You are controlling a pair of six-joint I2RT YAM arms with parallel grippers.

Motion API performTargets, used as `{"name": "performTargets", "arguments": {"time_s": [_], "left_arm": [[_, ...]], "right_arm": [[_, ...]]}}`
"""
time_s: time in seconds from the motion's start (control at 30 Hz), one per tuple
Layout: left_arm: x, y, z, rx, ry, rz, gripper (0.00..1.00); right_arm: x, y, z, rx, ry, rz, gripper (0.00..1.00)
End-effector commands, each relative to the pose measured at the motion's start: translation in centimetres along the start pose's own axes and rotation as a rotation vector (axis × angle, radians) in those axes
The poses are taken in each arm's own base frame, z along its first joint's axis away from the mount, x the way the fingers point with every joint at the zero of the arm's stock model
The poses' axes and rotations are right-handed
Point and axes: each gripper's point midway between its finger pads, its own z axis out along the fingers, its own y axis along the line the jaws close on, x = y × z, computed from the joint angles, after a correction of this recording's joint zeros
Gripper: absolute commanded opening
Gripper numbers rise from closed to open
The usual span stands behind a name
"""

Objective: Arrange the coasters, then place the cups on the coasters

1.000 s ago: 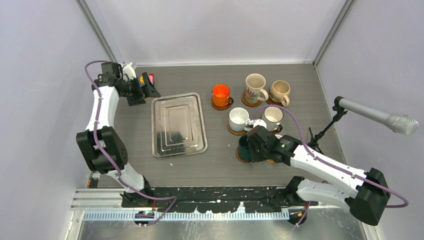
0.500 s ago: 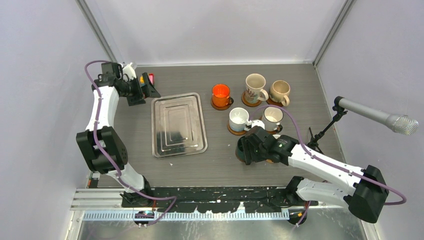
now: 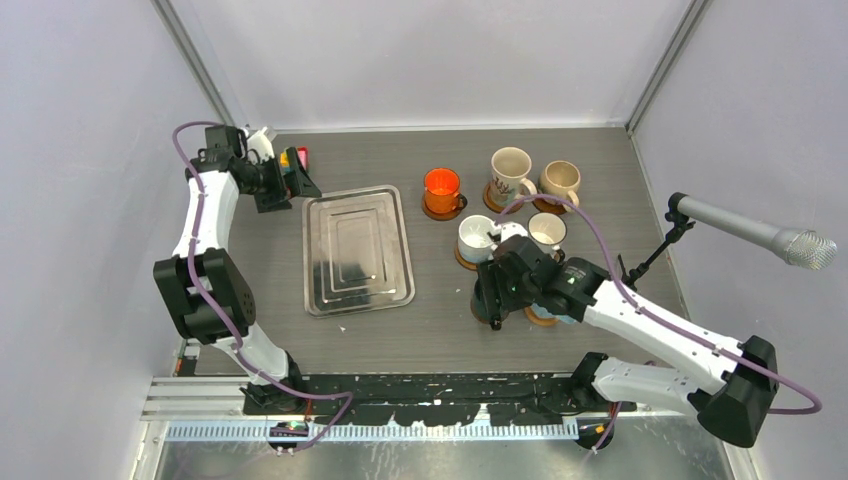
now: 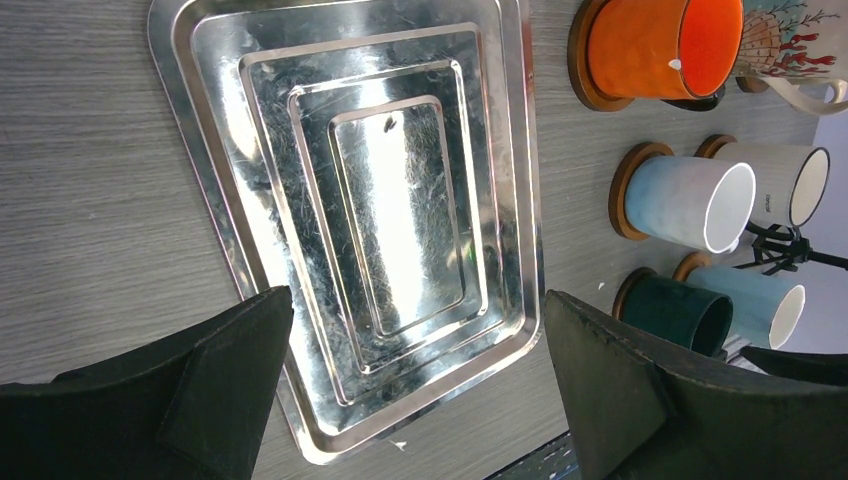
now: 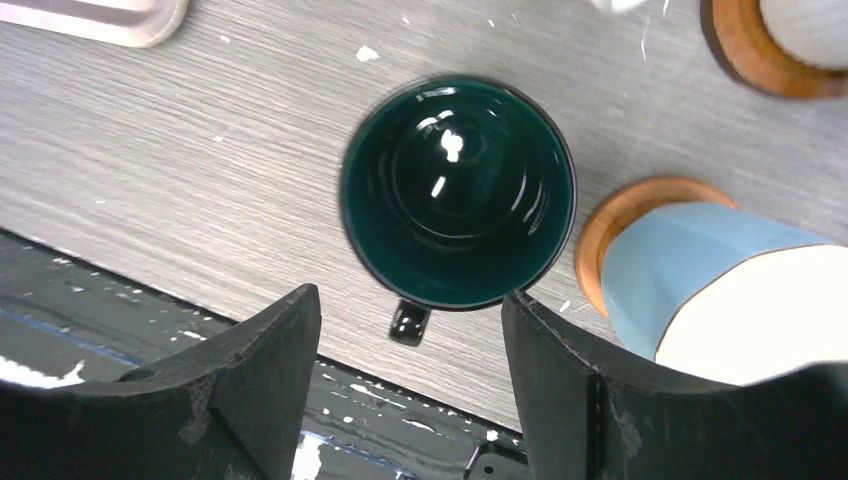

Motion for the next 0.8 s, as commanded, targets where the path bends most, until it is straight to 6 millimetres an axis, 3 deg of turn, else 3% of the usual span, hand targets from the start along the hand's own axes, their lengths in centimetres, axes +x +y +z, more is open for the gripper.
{"name": "performTargets", "arguments": {"time_s": [0.0,0.1,0.2,0.43,0.63,0.77], "left_arm": [[-1.1,-0.4,-0.9,0.008,-0.024,0.032,0.99],[-1.0,-0.5,-0.9,0.011,-0.024,0.035,0.99],[-1.0,-0.5,-0.7,0.015,-0.022,0.030,0.99],[-1.0,-0.6,-0.7,0.024,-0.029,0.017,0.99],[-1.0,-1.2,-0.6,0.050,-0.025,-0.019,0.98],[-0.9,-1.3,-0.6,0.058,-0.033,-0.022,0.99]], "right_arm": [[-3.4,1.9,-3.8,-0.114,-0.096,-0.078,0.71],[-2.7,4.4,-5.5,-0.291,-0.066,-0.204,0.68],[-1.9,5.3,-5.7,-0.369,-0.038,-0.317,0.57],[-0.7,5.6,-3.4,-0.341,0.051,-0.519,0.28],[0.3,6.2,-2.5,-0.322,0.053,-0.700,0.19],[0.1,4.9,-0.9,-0.228,0.075,-0.791,0.17]]}}
